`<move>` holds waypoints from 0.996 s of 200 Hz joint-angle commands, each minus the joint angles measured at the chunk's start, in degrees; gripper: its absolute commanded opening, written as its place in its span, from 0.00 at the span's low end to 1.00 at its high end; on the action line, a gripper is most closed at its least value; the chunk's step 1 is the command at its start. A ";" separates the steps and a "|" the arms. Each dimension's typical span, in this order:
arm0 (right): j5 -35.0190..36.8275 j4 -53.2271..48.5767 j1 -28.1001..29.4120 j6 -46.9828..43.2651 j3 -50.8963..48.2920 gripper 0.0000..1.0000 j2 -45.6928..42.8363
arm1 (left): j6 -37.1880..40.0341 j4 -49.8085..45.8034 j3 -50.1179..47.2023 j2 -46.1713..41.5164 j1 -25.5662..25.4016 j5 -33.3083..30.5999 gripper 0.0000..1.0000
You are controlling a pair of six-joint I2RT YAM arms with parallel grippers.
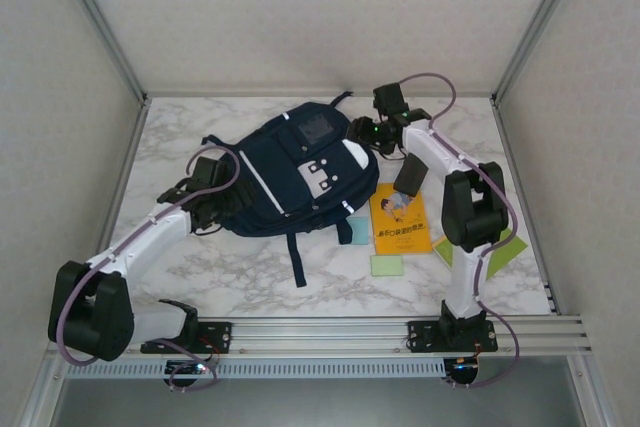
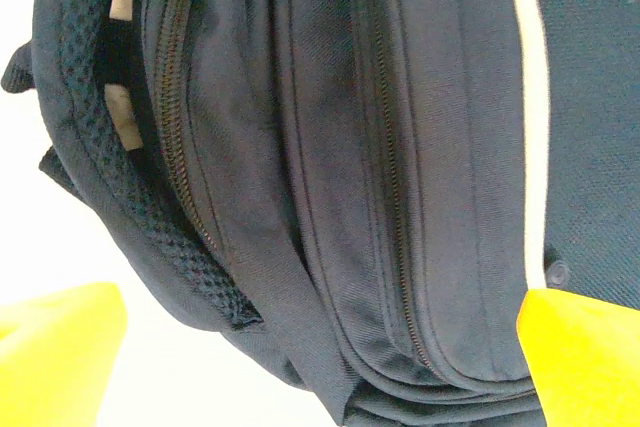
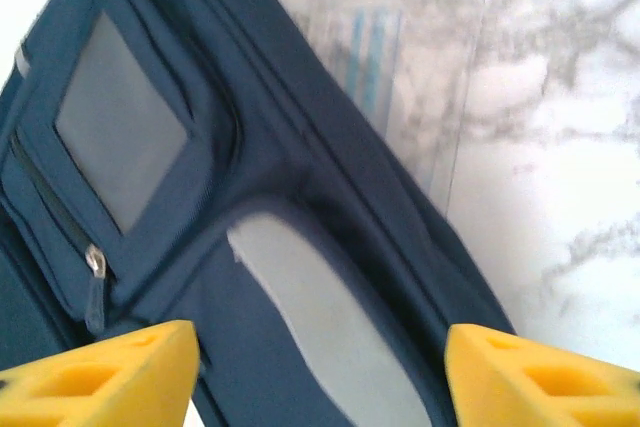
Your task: Pack the student bag
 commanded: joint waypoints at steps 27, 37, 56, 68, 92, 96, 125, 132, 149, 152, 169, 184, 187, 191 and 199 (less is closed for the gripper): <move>-7.86 3.64 1.03 9.43 -16.97 0.71 -10.85 | -3.56 -1.12 1.09 3.30 -1.28 -1.67 0.99; -8.07 5.21 1.67 11.00 -20.09 0.71 -12.02 | -3.88 -0.97 1.16 4.58 -1.59 -1.75 0.99; -7.71 7.09 2.86 12.34 -23.74 0.71 -13.19 | -4.94 -0.69 1.33 6.39 -2.08 -1.51 0.98; -8.01 7.04 3.15 12.83 -24.24 0.71 -12.70 | -5.35 -0.26 1.59 6.81 -2.47 -1.50 0.98; -7.99 8.04 3.60 13.89 -25.87 0.70 -11.94 | -5.19 -0.24 2.31 6.81 -3.17 -2.33 0.98; -7.64 8.25 3.67 14.36 -26.32 0.69 -11.99 | -5.23 -0.18 2.32 6.79 -3.25 -2.48 0.98; -2.52 9.48 4.27 17.96 -30.49 0.70 -14.49 | -5.51 0.52 1.72 7.09 -3.95 -3.54 0.98; -1.80 10.21 4.51 18.78 -31.82 0.71 -15.69 | -5.69 0.49 1.45 7.34 -4.06 -3.96 0.98; -0.10 12.06 5.23 20.69 -34.81 0.74 -18.33 | -6.05 0.92 0.65 7.89 -4.24 -4.47 0.98; 0.04 12.41 5.29 20.94 -35.27 0.74 -18.64 | -6.10 1.01 0.47 7.99 -4.24 -4.48 0.98; -0.46 14.58 5.49 21.88 -36.88 0.75 -19.04 | -6.28 1.52 0.13 8.60 -4.33 -4.33 0.98; -2.03 17.32 5.54 23.01 -37.10 0.75 -18.05 | -6.14 1.49 0.42 9.28 -4.41 -4.21 0.98; -2.35 17.84 5.61 23.36 -37.03 0.75 -17.81 | -6.12 1.49 0.51 9.38 -4.48 -4.12 0.98; -2.64 18.74 5.76 23.65 -37.01 0.74 -17.56 | -6.03 1.47 0.63 9.49 -4.50 -4.08 0.98; -3.12 20.86 6.05 24.19 -36.96 0.73 -16.97 | -5.91 1.44 0.95 9.58 -4.59 -4.04 0.98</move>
